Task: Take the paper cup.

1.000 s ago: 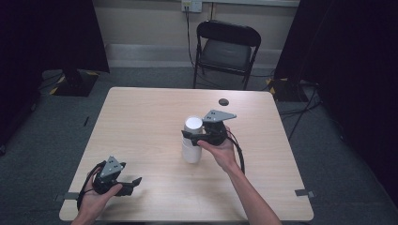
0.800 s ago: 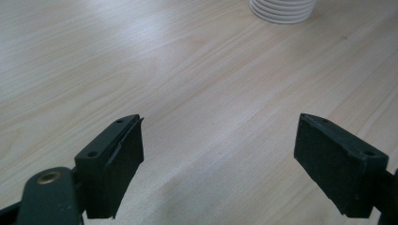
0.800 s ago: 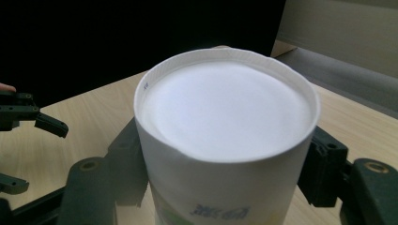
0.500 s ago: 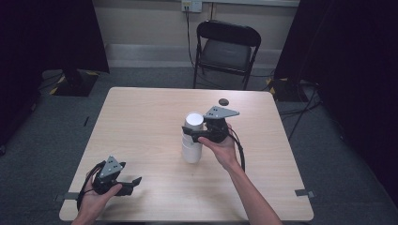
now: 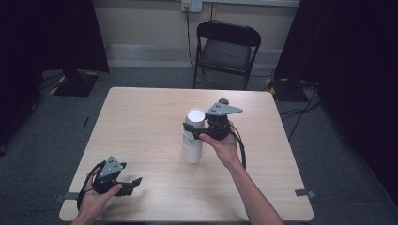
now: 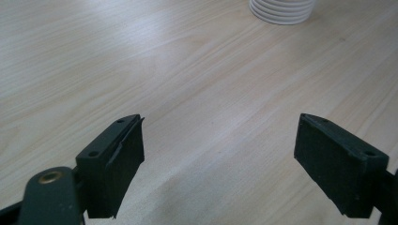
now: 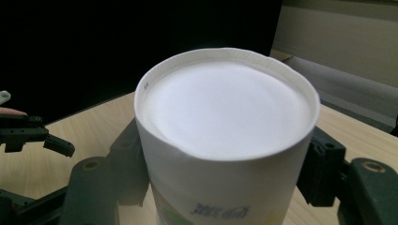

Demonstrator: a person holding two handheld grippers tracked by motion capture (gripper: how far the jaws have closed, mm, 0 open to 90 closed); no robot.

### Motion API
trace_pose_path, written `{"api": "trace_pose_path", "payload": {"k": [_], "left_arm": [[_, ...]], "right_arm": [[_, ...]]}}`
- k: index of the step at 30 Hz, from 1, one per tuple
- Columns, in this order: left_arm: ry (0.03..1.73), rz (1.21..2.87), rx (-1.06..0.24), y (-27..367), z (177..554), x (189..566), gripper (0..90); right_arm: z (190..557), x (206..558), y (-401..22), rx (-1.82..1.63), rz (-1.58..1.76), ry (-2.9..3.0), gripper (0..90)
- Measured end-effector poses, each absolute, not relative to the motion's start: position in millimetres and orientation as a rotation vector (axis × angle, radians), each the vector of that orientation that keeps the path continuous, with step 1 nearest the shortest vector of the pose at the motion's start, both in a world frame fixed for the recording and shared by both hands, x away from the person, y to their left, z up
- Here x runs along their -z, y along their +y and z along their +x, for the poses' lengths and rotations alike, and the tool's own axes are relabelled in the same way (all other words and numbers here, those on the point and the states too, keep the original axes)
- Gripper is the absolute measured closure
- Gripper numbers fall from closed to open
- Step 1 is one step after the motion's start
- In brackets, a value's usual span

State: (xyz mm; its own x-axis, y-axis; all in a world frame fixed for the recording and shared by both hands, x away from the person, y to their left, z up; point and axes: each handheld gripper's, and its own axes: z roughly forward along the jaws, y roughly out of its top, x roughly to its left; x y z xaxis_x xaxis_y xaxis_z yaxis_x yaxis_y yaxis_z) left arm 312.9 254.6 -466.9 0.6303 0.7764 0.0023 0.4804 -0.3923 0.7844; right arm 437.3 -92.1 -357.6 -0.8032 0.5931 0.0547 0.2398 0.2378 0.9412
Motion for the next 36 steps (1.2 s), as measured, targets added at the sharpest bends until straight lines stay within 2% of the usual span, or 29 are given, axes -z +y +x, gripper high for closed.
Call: {"api": "trace_pose_path", "payload": {"k": [21,36], "left_arm": [[0.981,2.06,-0.468,252.6,313.6,467.0,15.7],[0.978,2.037,-0.424,252.6,313.2,466.3,15.9]], "right_arm": [[432.5,336.5,-98.2,-1.621,0.767,2.117,33.5],[426.7,318.5,-119.0,-1.64,0.792,2.052,33.9]]}}
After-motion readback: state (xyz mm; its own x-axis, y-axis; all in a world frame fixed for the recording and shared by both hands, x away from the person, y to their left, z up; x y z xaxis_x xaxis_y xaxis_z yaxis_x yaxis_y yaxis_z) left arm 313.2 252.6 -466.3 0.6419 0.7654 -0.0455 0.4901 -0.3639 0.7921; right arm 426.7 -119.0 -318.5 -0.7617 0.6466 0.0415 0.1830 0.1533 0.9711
